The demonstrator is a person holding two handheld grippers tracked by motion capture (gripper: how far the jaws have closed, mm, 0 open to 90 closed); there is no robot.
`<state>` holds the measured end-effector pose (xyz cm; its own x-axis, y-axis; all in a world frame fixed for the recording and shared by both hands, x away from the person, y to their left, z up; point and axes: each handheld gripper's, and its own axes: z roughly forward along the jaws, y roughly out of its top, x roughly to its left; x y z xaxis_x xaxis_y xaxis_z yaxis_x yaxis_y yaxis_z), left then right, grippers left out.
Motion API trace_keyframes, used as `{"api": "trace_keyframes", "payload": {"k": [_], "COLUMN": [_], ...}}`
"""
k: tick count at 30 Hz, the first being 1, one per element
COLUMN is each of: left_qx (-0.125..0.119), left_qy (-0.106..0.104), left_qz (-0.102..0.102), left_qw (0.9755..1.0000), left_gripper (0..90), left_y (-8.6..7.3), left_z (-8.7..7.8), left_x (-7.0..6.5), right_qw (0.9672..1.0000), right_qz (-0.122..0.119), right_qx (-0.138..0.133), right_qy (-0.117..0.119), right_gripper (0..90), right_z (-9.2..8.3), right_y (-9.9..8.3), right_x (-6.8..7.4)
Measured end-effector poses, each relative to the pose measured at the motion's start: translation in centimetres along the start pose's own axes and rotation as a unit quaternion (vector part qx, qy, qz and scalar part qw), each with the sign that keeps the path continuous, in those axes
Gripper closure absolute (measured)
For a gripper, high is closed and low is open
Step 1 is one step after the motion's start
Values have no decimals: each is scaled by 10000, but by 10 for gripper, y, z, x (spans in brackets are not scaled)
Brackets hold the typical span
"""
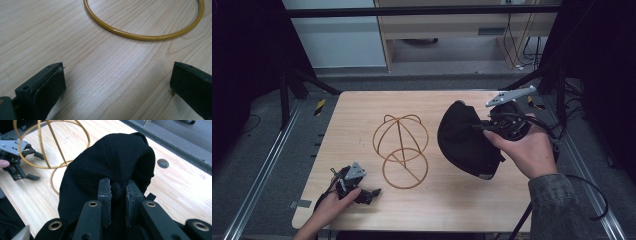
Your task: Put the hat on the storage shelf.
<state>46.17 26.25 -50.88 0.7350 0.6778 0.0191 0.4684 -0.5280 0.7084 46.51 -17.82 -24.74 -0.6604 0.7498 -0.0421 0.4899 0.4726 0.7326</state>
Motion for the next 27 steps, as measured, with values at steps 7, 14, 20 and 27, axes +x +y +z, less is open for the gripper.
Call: {"api": "trace_keyframes", "payload": {"k": [7, 14, 20, 27], "left_qx": [-1, 0, 1, 1], "left_qy": [-1, 0, -2, -2], "left_qz": [0, 1, 4, 4], "left_qw": [10000, 10000, 10000, 10000], "left_gripper": [0, 0, 0, 0], "left_y": [0, 0, 0, 0], "left_z": [0, 0, 0, 0], "left_x": [0, 0, 0, 0], "right_qw": [9998, 9994, 9990, 9981], "right_qz": [-44, -62, -89, -143], "right_qx": [-185, -328, -416, -532], "right_qy": [41, 117, 165, 272], "right_gripper": [778, 779, 779, 779], "right_z": [-8, -15, -20, -25], "right_y": [10, 19, 26, 33], "right_x": [5, 10, 13, 21]}}
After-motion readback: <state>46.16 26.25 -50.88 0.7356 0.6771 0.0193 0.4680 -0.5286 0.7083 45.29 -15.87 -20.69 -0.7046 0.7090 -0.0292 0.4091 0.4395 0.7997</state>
